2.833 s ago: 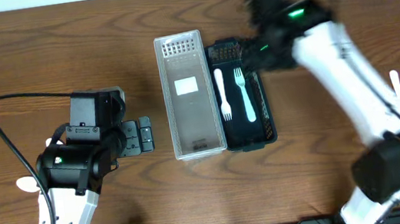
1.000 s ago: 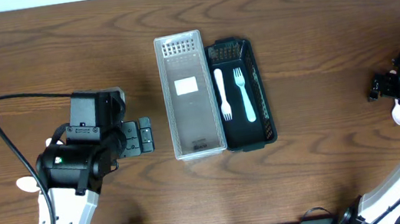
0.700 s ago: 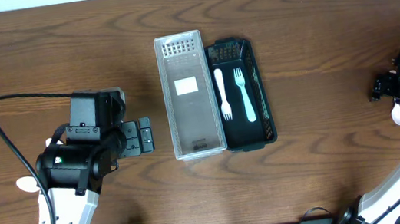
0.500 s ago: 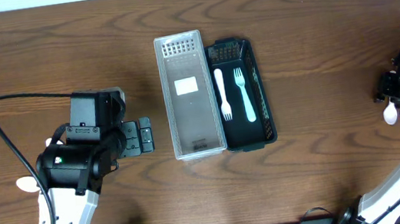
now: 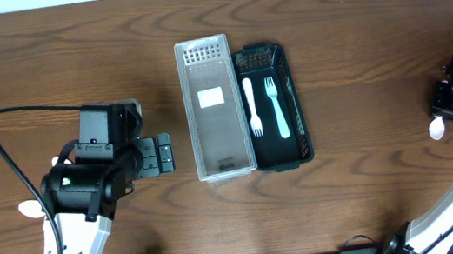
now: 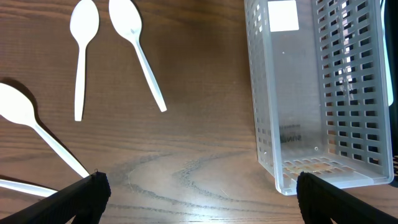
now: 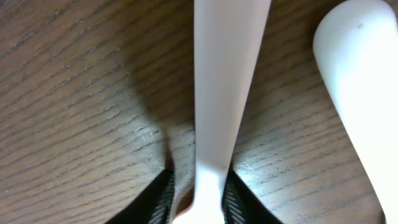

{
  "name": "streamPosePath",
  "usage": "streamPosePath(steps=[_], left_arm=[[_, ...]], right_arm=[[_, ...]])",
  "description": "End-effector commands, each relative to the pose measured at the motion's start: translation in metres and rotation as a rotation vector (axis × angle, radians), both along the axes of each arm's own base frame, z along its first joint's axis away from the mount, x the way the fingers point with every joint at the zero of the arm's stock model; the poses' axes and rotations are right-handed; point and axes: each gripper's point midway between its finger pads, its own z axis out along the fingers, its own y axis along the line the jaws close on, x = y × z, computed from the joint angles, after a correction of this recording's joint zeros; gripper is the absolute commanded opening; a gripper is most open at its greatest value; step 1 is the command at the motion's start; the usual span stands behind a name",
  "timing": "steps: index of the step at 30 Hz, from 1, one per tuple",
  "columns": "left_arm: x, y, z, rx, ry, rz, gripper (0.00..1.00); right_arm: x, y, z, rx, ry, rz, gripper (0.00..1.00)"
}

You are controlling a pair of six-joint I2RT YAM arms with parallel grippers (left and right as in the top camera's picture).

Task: Pack container
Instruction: 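Grasp a white spoon on the right with the right gripper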

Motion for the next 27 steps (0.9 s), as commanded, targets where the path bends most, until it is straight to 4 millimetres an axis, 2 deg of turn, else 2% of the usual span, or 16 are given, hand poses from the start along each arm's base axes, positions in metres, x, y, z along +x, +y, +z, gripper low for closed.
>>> streamPosePath(steps=[1, 10, 14, 19, 24, 27], left_arm=[[0.002, 0.003, 0.002, 0.013, -0.005, 0.01, 0.98], [0.002, 0.003, 0.002, 0.013, -0.005, 0.01, 0.98], [0.002, 0.003, 0.002, 0.013, -0.005, 0.01, 0.98], [0.002, 0.003, 0.002, 0.014, -0.006, 0.01, 0.98], [0.002, 0.003, 0.002, 0.013, -0.006, 0.01, 0.98], [0.002, 0.003, 0.002, 0.013, -0.005, 0.01, 0.98]], right_arm=[[-0.001, 0.005, -0.008, 0.042, -0.002, -0.002, 0.24], [0.003, 0.003, -0.008, 0.033, -0.016, -0.025, 0.18], [0.005, 0.001, -0.008, 0.027, -0.025, -0.061, 0.09], [0.007, 0.001, -0.008, 0.025, -0.029, -0.089, 0.08], [0.014, 0.013, -0.004, 0.034, -0.034, -0.065, 0.06], [0.024, 0.025, 0.012, 0.026, -0.053, -0.06, 0.06]])
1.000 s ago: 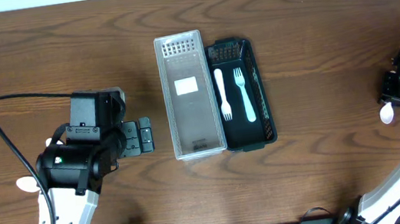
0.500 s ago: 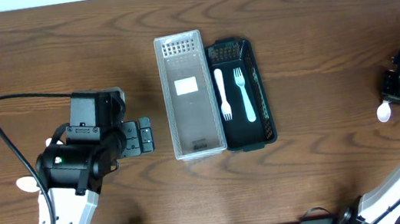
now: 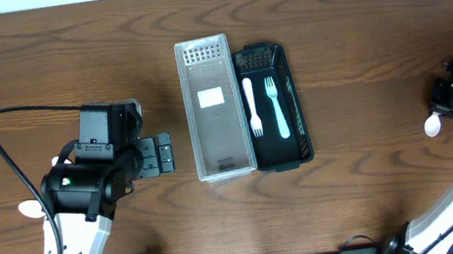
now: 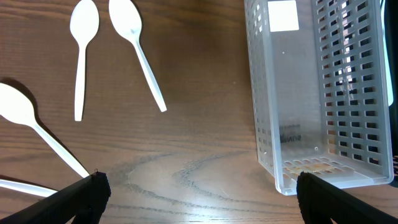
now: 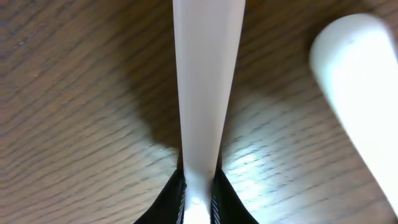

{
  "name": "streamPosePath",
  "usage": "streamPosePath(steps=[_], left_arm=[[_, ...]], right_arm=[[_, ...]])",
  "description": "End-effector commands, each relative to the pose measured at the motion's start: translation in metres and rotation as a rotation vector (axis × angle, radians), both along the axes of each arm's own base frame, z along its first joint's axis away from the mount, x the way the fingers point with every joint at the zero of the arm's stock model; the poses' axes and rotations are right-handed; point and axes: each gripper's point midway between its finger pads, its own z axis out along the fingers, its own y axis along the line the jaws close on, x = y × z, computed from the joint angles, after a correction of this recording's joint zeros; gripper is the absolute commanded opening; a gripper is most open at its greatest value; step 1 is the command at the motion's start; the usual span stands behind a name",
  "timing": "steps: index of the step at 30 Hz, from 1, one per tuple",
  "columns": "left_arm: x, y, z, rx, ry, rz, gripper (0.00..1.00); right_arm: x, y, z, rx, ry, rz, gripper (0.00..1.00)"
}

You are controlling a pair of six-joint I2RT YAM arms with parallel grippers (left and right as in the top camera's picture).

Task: Pack container
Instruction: 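Grasp a white spoon on the right with the right gripper, then carry the spoon and release it into the black basket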

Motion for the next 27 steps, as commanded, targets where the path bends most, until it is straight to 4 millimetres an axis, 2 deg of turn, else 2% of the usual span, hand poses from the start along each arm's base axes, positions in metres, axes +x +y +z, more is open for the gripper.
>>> streamPosePath(steps=[1, 5, 7, 11, 14, 16, 17, 19, 22, 27], left_arm=[[0.002, 0.003, 0.002, 0.014, -0.005, 0.01, 0.98], [0.002, 0.003, 0.002, 0.013, -0.005, 0.01, 0.98], [0.002, 0.003, 0.002, 0.014, -0.005, 0.01, 0.98], [0.002, 0.003, 0.002, 0.013, -0.005, 0.01, 0.98], [0.002, 0.003, 0.002, 0.014, -0.005, 0.01, 0.98], [0.002, 0.003, 0.002, 0.014, -0.005, 0.01, 0.98], [0.002, 0.003, 0.002, 0.014, -0.005, 0.01, 0.98], [0.002, 0.003, 0.002, 0.014, -0.005, 0.01, 0.98], [0.002, 0.003, 0.002, 0.013, -0.005, 0.01, 0.98], [0.002, 0.003, 0.002, 0.013, -0.004, 0.01, 0.98]], right_arm=[[0.019, 0.024, 0.018, 0.012, -0.04, 0.017, 0.06], [0.044, 0.057, 0.065, -0.025, -0.13, 0.081, 0.07], [0.054, 0.081, 0.094, -0.036, -0.183, 0.103, 0.07], [0.065, 0.146, 0.15, -0.042, -0.301, 0.212, 0.07], [0.063, 0.199, 0.179, -0.024, -0.379, 0.295, 0.06], [0.058, 0.233, 0.191, -0.003, -0.413, 0.352, 0.06], [0.056, 0.247, 0.194, 0.007, -0.42, 0.375, 0.06], [0.046, 0.285, 0.196, 0.036, -0.421, 0.449, 0.06], [0.034, 0.322, 0.189, 0.062, -0.394, 0.521, 0.06], [0.02, 0.362, 0.159, 0.066, -0.307, 0.586, 0.06]])
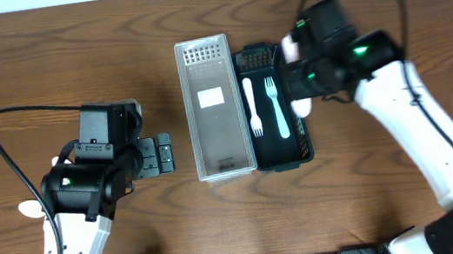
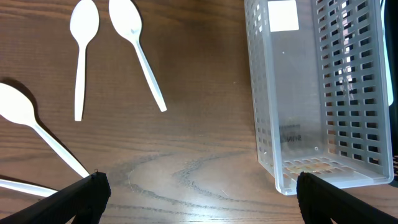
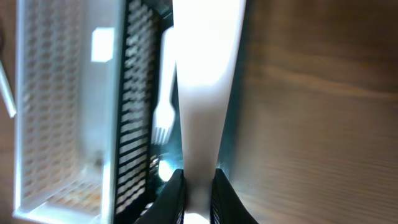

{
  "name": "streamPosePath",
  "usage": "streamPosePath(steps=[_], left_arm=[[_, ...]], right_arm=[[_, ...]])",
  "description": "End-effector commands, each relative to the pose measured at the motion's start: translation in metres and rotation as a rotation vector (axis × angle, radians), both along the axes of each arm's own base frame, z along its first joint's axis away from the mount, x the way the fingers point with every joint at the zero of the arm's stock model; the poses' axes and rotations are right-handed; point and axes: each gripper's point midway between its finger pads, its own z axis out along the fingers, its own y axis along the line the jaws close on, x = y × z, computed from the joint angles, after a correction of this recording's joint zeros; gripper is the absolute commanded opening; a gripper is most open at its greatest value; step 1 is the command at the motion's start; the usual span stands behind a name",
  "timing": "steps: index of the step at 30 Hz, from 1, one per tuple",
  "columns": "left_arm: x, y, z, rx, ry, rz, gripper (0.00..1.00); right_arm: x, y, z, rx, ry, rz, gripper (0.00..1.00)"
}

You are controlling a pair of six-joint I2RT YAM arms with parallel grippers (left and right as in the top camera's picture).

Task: Pack container
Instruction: 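Carry the spoon and release it into the black basket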

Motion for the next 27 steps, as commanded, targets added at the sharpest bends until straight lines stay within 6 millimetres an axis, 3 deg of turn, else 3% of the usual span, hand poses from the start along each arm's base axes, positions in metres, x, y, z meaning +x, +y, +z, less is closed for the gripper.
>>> streamPosePath(steps=[1, 6, 9, 12, 16, 21, 24, 27], left_arm=[[0.002, 0.003, 0.002, 0.014, -0.005, 0.01, 0.98], [0.0, 0.004, 0.001, 0.015, 0.002, 0.01, 0.98], [0.0, 0.004, 0.0, 0.016, 0.006, 0.01, 0.98], [-0.001, 0.004, -0.002, 0.017, 0.012, 0.009, 0.98], [-0.002, 0.004, -0.002, 0.017, 0.012, 0.009, 0.98], [-0.002, 0.004, -0.002, 0.017, 0.012, 0.009, 0.98], [-0.001, 0.004, -0.002, 0.017, 0.012, 0.009, 0.98], [-0.002, 0.004, -0.002, 0.017, 0.012, 0.009, 0.98]], right_arm=[[-0.007, 0.016, -0.029, -0.03, 0.083, -0.018, 0.05], [-0.015, 0.034, -0.077, -0.092, 0.197, 0.025, 0.04], [-0.02, 0.041, -0.101, -0.123, 0.248, 0.046, 0.1], [-0.021, 0.045, -0.111, -0.135, 0.266, 0.058, 0.18], [-0.017, 0.049, -0.109, -0.123, 0.245, 0.061, 0.32], [-0.01, 0.052, -0.099, -0.117, 0.217, 0.085, 0.32], [0.0, 0.052, -0.077, -0.104, 0.176, 0.091, 0.33], [0.017, 0.046, -0.043, -0.1, 0.108, 0.061, 0.34]])
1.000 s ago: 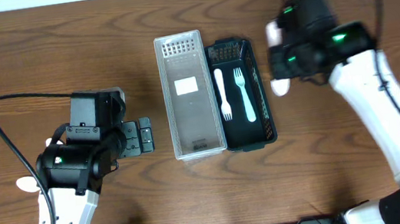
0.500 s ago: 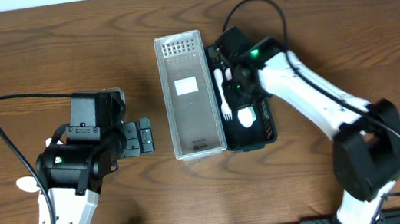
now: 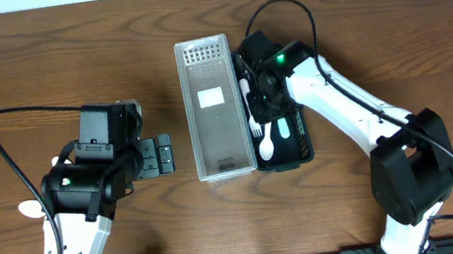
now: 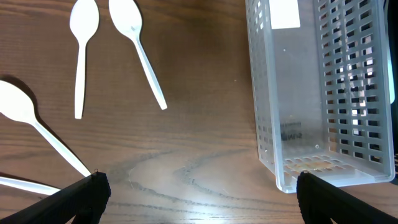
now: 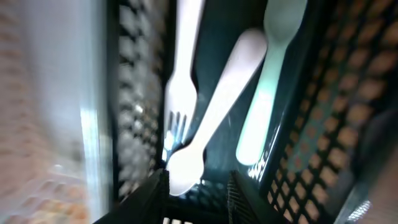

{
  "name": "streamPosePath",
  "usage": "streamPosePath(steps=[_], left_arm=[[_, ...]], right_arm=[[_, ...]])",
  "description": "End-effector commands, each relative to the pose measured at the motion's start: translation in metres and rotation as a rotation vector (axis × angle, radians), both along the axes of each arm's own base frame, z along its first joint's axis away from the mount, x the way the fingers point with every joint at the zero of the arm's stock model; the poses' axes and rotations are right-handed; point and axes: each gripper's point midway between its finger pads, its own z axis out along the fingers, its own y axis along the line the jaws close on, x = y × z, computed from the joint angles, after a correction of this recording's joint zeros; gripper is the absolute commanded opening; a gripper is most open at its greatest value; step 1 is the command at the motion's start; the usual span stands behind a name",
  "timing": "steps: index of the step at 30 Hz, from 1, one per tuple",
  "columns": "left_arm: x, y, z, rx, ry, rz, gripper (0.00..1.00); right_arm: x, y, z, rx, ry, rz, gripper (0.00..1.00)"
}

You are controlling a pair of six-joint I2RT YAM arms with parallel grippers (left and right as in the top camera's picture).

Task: Pack container
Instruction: 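Carry the spoon and release it into the black basket, then push the black basket's right edge toward the clear basket with right gripper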

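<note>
A white spoon (image 3: 268,139) lies in the black basket (image 3: 298,154), beside a white fork (image 5: 180,93) and a pale green utensil (image 5: 267,93). My right gripper (image 3: 263,115) hangs low over that basket with its jaws open, the spoon (image 5: 214,112) lying loose, its bowl just beyond the fingertips. A clear slotted container (image 3: 216,111) stands against the basket's left side with nothing in it. My left gripper (image 3: 160,153) is open above bare wood left of the clear container (image 4: 311,93), its fingertips (image 4: 81,199) wide apart.
Three white spoons (image 4: 81,56) (image 4: 140,53) (image 4: 37,130) lie on the table left of the clear container. One white fork lies at the far right. A spoon bowl (image 3: 28,207) pokes out beside the left arm.
My right gripper has dropped lower over the black basket and opened. The spoon it held now lies in the basket beside the fork. The left arm has not moved.
My right gripper was at the far right edge with its jaws around a spoon handle on the table, then shut on it. Later it held the spoon over the black basket. Now the spoon rests in the basket. The left arm stayed still throughout.
</note>
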Motion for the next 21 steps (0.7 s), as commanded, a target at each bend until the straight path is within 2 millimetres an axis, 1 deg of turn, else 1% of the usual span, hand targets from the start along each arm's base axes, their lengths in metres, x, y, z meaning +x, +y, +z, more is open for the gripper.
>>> streamPosePath(steps=[1, 4, 5, 7, 9, 12, 15, 18, 21], left_arm=[[0.0, 0.004, -0.001, 0.016, 0.005, 0.009, 0.98], [0.0, 0.004, -0.001, 0.016, 0.005, 0.009, 0.98], [0.0, 0.004, -0.001, 0.016, 0.005, 0.009, 0.98], [0.0, 0.004, -0.001, 0.016, 0.004, 0.009, 0.98], [0.0, 0.004, -0.001, 0.016, 0.005, 0.009, 0.98], [0.0, 0.004, -0.001, 0.016, 0.006, 0.009, 0.98], [0.0, 0.004, -0.001, 0.016, 0.006, 0.009, 0.99], [0.0, 0.004, -0.001, 0.016, 0.006, 0.009, 0.98], [0.0, 0.004, -0.001, 0.016, 0.006, 0.009, 0.98]], right_arm=[[0.029, -0.008, 0.056, 0.018, -0.148, -0.021, 0.34], [0.041, -0.029, 0.088, -0.005, -0.219, -0.071, 0.34], [0.043, -0.036, 0.095, -0.013, -0.232, -0.089, 0.34], [0.044, -0.057, 0.103, -0.031, -0.242, -0.142, 0.34], [0.042, -0.081, 0.104, -0.063, -0.219, -0.212, 0.34], [0.035, -0.114, 0.095, -0.1, -0.15, -0.296, 0.33], [0.025, -0.138, 0.08, -0.134, -0.081, -0.343, 0.33], [0.011, -0.15, 0.058, -0.165, -0.011, -0.357, 0.33], [-0.001, -0.152, 0.034, -0.186, 0.037, -0.344, 0.33]])
